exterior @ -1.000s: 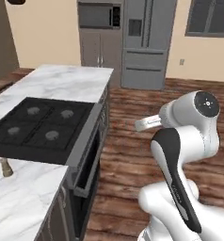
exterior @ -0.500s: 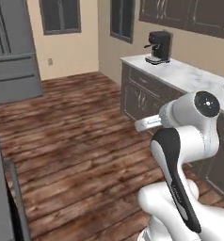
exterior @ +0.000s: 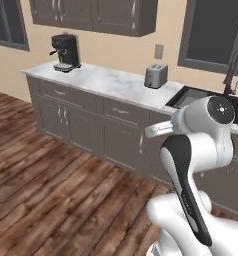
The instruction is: Take 2 condiments from the cabinet and move them on the counter near the stove.Make sure the condiments are lined up with each other, next to each other.
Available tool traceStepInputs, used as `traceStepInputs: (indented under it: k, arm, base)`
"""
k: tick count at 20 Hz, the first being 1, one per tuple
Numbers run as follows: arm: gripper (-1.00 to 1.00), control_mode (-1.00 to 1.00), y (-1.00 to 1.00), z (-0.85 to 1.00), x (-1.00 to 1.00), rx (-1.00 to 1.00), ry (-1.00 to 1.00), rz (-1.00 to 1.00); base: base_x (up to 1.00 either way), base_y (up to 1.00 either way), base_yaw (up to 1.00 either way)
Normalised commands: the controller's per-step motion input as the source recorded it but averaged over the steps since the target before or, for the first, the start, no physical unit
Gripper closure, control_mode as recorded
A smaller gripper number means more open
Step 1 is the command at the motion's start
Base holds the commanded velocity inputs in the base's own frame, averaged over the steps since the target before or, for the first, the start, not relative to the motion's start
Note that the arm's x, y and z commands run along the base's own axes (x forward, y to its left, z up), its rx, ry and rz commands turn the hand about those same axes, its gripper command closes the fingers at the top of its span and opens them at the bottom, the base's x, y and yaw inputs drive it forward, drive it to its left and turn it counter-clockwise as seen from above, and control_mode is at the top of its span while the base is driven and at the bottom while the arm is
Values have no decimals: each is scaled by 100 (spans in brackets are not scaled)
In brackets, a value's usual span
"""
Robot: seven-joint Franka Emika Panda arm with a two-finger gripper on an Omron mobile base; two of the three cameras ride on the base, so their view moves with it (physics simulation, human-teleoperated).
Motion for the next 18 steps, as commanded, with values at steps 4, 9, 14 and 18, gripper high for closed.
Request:
traceStepInputs:
  k: [4, 9, 14, 18]
  arm:
    - [-100, 100, 0, 0, 0, 0, 0, 0]
    - [-100, 100, 0, 0, 0, 0, 0, 0]
    - [-100, 100, 0, 0, 0, 0, 0, 0]
    - [-100, 100, 0, 0, 0, 0, 0, 0]
  base:
    - [99, -7, -31]
    - [100, -14, -29]
    - [78, -37, -34]
    - [11, -47, -47]
